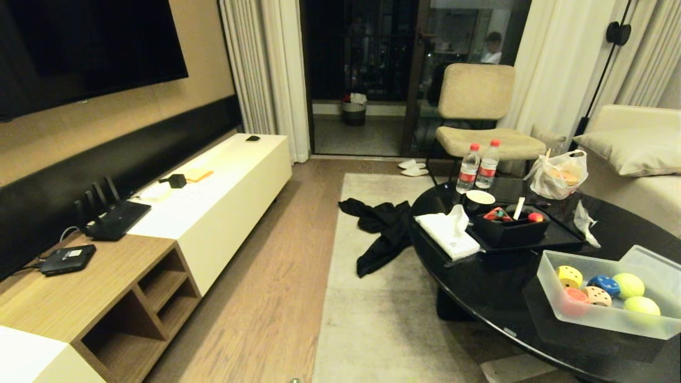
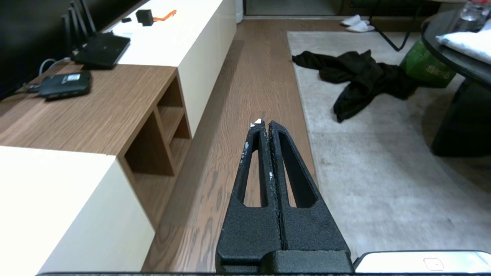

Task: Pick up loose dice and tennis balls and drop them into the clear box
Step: Pick up toys out of the box

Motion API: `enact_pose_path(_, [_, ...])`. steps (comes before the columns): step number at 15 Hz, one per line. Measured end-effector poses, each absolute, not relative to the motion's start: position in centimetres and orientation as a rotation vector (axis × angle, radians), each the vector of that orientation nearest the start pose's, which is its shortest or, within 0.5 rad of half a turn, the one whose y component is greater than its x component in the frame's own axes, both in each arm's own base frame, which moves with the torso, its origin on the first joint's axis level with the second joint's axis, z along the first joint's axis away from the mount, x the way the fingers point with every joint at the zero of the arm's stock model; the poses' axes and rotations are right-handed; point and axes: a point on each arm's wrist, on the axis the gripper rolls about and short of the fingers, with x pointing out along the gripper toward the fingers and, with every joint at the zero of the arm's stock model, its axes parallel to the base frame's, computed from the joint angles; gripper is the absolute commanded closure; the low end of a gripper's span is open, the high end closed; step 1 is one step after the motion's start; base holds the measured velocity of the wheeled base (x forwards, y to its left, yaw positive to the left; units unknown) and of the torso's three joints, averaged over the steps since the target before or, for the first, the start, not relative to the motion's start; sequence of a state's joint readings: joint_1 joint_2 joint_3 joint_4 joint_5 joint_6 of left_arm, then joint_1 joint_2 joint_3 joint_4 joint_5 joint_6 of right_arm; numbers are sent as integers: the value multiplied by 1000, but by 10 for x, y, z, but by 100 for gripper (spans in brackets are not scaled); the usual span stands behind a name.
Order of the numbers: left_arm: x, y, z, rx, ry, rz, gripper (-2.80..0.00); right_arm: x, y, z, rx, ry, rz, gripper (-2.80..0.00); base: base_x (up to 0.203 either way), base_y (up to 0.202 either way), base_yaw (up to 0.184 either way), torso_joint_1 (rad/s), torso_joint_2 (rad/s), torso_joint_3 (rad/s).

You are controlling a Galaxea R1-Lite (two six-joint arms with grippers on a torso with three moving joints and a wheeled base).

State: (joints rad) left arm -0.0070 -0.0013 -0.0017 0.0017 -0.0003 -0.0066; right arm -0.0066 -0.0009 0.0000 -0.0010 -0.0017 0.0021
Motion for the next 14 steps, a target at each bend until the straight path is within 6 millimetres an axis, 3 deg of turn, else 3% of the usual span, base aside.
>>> enact_pose_path(14, [-23, 0, 76, -7, -3, -7, 0, -23, 0, 76, 2, -2, -9, 0, -197, 0, 9, 2, 1, 2])
